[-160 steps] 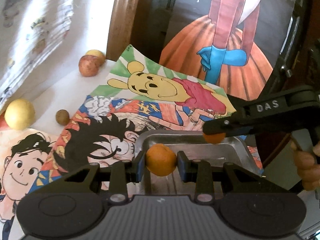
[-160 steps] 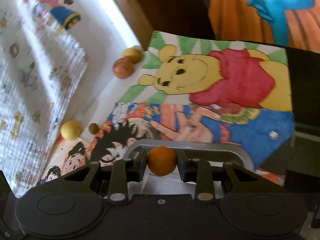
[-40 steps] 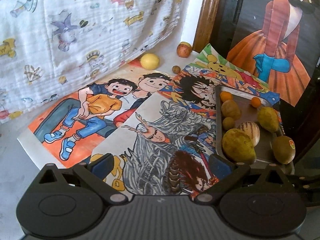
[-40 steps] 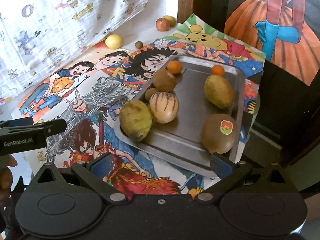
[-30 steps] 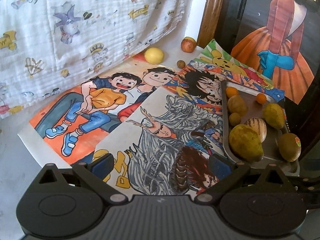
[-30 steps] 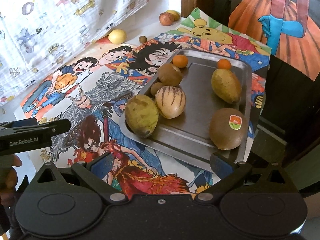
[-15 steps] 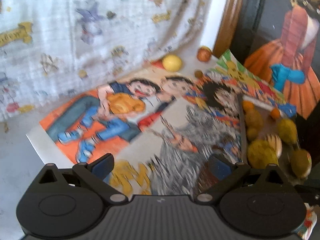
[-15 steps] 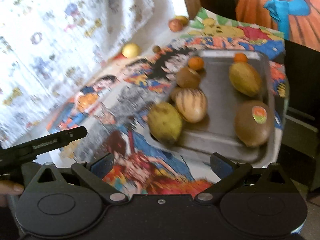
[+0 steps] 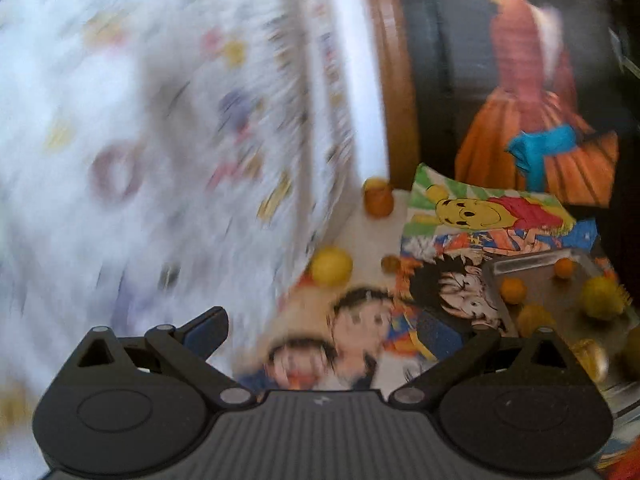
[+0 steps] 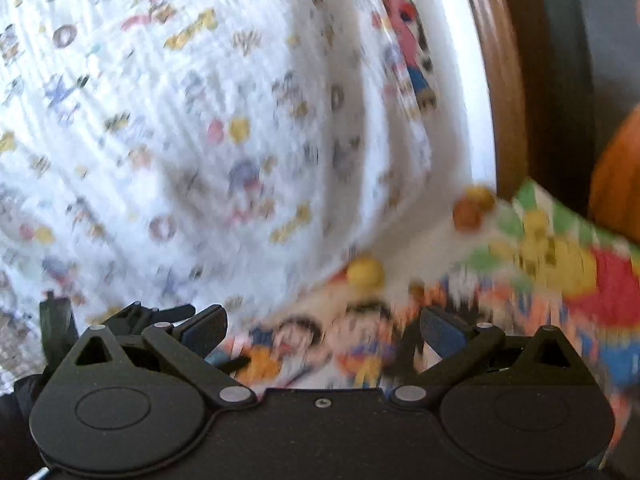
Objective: Organize fruits
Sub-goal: 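Reach the left tool to the yellow round fruit while the right tool reaches the small brown fruit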
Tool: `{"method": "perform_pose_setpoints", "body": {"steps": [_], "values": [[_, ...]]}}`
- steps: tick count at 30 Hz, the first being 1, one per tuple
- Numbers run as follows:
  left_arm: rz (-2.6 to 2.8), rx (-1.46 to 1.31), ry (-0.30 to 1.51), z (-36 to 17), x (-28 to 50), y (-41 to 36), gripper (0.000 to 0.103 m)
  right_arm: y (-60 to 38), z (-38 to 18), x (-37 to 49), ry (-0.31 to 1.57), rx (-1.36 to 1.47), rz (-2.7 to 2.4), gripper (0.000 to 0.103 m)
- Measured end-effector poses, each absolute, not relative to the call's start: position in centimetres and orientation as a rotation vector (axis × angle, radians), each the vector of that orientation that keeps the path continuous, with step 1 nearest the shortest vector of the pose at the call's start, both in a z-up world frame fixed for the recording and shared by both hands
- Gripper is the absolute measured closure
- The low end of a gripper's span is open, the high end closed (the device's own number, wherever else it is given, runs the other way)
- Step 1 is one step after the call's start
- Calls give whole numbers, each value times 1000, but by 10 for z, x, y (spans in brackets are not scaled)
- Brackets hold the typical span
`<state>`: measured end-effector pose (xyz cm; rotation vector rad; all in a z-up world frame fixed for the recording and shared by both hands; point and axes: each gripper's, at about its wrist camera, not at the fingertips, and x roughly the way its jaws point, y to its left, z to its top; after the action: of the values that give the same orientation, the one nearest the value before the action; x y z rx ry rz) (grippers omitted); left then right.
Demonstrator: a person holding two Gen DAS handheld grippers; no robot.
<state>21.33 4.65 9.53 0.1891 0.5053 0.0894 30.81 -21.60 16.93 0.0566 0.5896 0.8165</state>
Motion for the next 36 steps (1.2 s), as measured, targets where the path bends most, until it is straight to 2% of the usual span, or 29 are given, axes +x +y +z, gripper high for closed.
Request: {"method": "perform_pose_setpoints", "body": {"steps": [6, 16, 23, 32, 36], "values": [[-10, 414, 491, 89, 266, 32, 1, -185, 169, 390, 515, -107, 912, 0], [-94, 646, 524, 32, 346, 34, 1, -131, 75, 450, 507, -733, 1045, 1], [-146, 749, 541, -2, 387, 32, 1, -110, 38, 485, 613, -697, 1057, 5], [-199, 843, 586, -23, 419, 29, 1, -100, 12, 520, 651, -627, 1002, 22], [-199, 849, 613, -28, 427, 30, 1, -98, 5, 530, 664, -569, 1003, 32]]}}
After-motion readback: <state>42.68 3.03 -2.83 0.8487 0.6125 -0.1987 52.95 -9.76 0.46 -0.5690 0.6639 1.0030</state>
